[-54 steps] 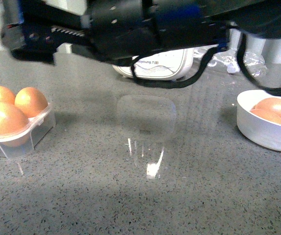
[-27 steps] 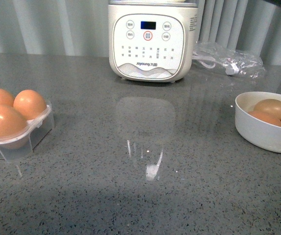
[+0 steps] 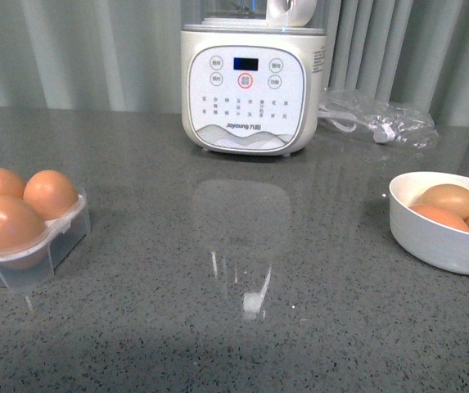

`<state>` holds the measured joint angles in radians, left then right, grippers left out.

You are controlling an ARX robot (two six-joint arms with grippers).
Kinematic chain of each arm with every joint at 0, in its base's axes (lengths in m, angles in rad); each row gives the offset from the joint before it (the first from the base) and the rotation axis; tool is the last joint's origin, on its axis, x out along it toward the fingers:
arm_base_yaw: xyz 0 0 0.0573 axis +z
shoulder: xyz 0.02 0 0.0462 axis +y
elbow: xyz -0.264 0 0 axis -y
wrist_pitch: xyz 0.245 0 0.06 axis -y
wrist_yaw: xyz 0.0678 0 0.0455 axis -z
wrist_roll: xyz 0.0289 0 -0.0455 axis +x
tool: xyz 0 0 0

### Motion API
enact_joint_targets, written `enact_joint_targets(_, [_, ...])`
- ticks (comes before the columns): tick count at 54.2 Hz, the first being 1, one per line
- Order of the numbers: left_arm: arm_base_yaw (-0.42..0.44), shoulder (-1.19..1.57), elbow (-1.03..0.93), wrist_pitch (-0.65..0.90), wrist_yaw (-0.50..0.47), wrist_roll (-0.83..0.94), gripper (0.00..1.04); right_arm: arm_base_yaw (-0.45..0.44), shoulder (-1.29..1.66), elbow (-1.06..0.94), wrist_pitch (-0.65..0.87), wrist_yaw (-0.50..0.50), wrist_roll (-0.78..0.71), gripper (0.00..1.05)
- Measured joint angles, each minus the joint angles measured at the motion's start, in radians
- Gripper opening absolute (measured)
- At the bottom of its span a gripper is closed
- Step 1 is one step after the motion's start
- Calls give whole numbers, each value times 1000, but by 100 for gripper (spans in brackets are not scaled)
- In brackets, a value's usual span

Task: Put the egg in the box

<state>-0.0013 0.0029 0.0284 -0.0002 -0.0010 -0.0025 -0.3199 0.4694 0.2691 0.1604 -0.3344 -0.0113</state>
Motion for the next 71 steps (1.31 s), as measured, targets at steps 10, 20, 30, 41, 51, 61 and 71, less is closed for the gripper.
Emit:
enact_joint_targets(10, [0,0,0,0,0,0,98,-45,-280,-100,-151,-14,0,23])
enact_joint_targets(20, [0,0,0,0,0,0,98,60,-337,-140,-160,88,0,3])
enact_joint_targets(30, [0,0,0,0,0,0,98,141,-373,-174,-163,164,0,3])
enact_joint_targets(41, [0,0,0,0,1,0,98,315,-412,-204,-169,327,0,3])
enact_joint_targets(51, [0,0,0,0,0,0,98,316,-431,-228,-168,333,0,3])
enact_joint_targets(61, [0,0,0,0,0,0,98,316,-465,-264,-164,333,0,3])
enact_joint_targets(71, [0,0,0,0,0,0,98,316,-465,-264,-164,333,1,3])
